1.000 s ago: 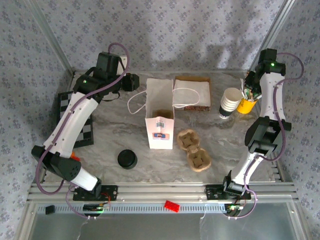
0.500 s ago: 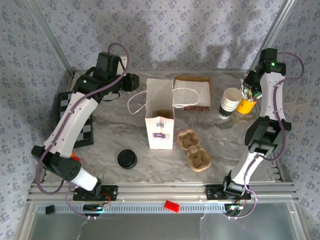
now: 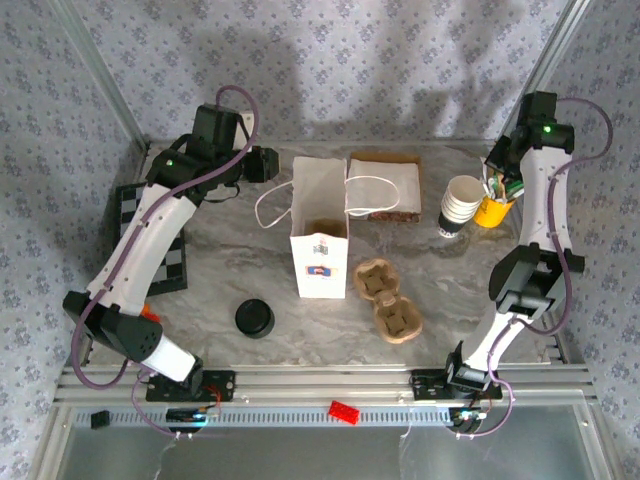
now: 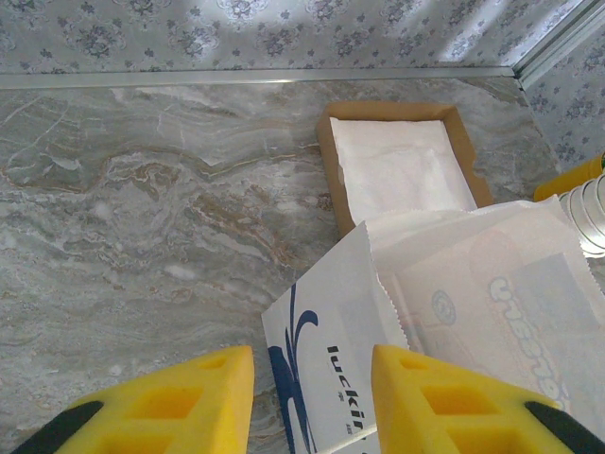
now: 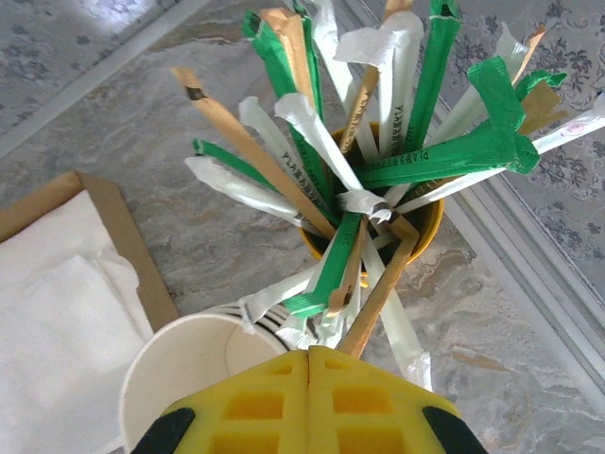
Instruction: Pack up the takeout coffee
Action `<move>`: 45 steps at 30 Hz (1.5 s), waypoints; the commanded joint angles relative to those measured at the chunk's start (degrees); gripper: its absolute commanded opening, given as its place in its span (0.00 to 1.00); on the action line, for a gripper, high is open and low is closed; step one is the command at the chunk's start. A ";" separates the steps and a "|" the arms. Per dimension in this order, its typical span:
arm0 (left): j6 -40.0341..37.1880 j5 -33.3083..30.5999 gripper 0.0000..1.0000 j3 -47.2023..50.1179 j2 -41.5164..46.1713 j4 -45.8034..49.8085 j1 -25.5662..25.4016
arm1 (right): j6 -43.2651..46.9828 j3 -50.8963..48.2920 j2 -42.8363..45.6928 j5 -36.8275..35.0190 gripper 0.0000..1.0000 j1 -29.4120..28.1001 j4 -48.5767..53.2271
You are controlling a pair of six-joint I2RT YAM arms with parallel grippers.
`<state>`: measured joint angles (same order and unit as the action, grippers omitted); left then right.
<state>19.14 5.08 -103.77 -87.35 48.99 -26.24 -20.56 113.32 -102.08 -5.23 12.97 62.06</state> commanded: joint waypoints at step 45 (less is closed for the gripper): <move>4.89 -0.35 0.37 2.13 9.49 1.96 0.42 | -10.63 26.87 9.06 11.83 0.00 -23.34 13.75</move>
<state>22.94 5.06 -102.91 -80.31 49.95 -26.24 -29.34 138.50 -94.04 3.92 -8.34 73.56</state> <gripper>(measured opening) 0.375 0.052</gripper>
